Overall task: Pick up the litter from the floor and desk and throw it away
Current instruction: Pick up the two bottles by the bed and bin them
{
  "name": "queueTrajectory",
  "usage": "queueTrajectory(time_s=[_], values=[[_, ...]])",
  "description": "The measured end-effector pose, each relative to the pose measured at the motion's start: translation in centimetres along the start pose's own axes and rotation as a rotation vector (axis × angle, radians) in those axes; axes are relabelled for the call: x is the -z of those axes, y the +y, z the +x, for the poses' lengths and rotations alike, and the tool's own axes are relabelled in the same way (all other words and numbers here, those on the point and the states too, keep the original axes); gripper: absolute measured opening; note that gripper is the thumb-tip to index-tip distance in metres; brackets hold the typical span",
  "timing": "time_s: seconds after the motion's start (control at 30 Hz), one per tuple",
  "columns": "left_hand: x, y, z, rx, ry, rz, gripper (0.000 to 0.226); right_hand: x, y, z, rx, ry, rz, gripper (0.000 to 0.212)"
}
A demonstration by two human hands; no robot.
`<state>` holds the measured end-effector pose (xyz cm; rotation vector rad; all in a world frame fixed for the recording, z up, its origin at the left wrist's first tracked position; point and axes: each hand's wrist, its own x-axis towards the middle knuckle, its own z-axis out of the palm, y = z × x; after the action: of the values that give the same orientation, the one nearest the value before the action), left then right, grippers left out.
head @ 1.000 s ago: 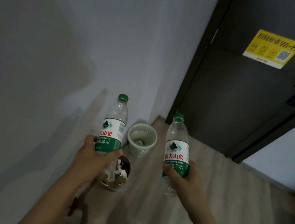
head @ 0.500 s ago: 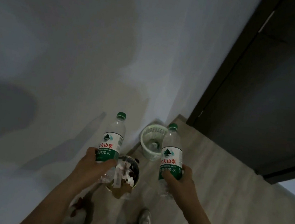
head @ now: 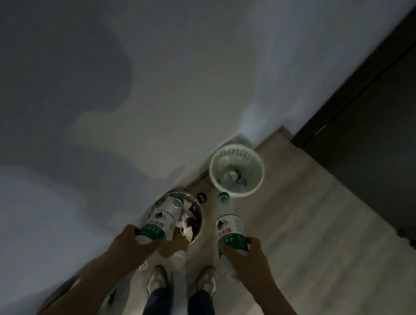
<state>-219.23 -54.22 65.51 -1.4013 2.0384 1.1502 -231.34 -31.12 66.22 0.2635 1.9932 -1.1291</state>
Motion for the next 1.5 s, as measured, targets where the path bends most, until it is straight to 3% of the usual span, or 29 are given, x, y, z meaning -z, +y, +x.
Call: queueTrajectory(time_s=[0.33,0.6,0.8,1.17,1.5], values=[[-6.7,-4.9,12.9,0.110,-0.025,0.106,0.061,-7.1,5.5,12.6,-0.104,-0.071,-0.060,0.057],[-11.8,-8.8,21.5,-0.073,0.033,0.201,0.041,-11.5,10.9,21.1,-0.101,-0.039,-0.174,0.059],[-15.8,-12.2,26.7,-0.191,0.040,0.280,0.066,-14.8,13.4,25.7,-0.085,-0.041,-0.216,0.050],[-19.1,-13.7,32.5,-0.280,0.063,0.421,0.076,-19.3,14.2,31.1,-0.080,-0.051,-0.276,0.051],[-18.0,-15.6,33.3,-0.208,-0.110,0.403,0.113,-22.3,14.8,34.5,-0.213,-0.083,-0.516,0.088]])
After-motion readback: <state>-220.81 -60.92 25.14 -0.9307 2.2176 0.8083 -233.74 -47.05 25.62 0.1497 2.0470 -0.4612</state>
